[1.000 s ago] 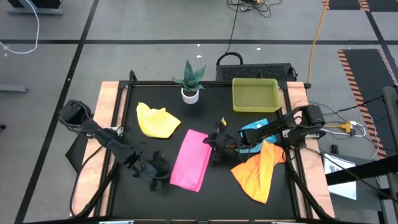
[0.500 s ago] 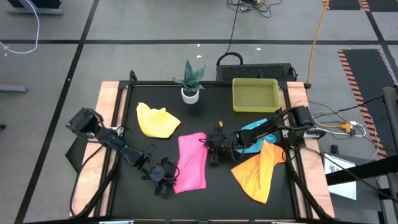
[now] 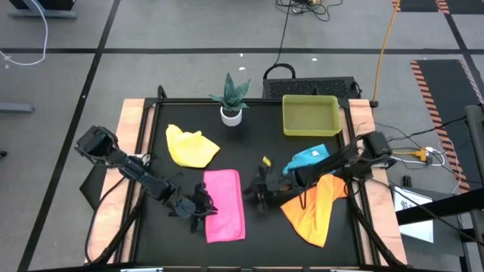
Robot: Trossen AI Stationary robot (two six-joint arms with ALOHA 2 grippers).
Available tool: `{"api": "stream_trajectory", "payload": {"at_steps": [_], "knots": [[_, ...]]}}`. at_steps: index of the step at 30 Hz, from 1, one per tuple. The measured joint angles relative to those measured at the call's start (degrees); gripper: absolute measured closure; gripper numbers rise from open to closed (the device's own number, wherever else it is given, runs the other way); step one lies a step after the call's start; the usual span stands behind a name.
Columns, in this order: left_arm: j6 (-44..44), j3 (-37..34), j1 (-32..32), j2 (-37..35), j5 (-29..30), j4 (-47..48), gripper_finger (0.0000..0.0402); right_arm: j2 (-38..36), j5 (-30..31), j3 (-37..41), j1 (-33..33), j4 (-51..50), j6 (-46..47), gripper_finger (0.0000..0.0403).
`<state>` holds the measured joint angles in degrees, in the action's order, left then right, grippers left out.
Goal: Fold microfiber towels
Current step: Fold the pink microfiber cloth
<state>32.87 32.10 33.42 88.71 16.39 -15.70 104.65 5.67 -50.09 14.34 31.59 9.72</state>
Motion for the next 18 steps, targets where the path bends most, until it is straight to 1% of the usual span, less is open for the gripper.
{"api": "stream_trajectory", "payload": {"at_steps": [3, 7, 9, 12, 15, 18], "knots": [[4.6, 0.0, -1.5, 0.0, 0.4, 5.5, 0.0350, 4.8, 0.0, -1.2, 1.1, 4.9, 0.4, 0.0403], [11.3, 0.0, -4.8, 0.0, 4.6, 13.6, 0.0350, 11.2, 0.2, -6.4, 0.4, 4.5, 0.9, 0.0403], [12.3, 0.0, -6.7, 0.0, 5.7, 16.2, 0.0350, 13.5, 0.1, -9.3, -0.2, 1.8, 0.8, 0.0403], [11.4, 0.0, -9.2, 0.0, 7.7, 18.6, 0.0350, 14.8, 0.7, -12.2, -1.5, -5.4, 0.6, 0.0403], [8.3, 0.0, -11.2, 0.0, 9.2, 18.7, 0.0350, 13.5, 5.9, -12.3, -2.4, -10.9, 1.8, 0.0403], [5.3, 0.0, -12.2, 0.0, 10.2, 16.2, 0.0350, 10.7, 11.5, -11.3, -2.4, -18.0, 4.3, 0.0403]]}}
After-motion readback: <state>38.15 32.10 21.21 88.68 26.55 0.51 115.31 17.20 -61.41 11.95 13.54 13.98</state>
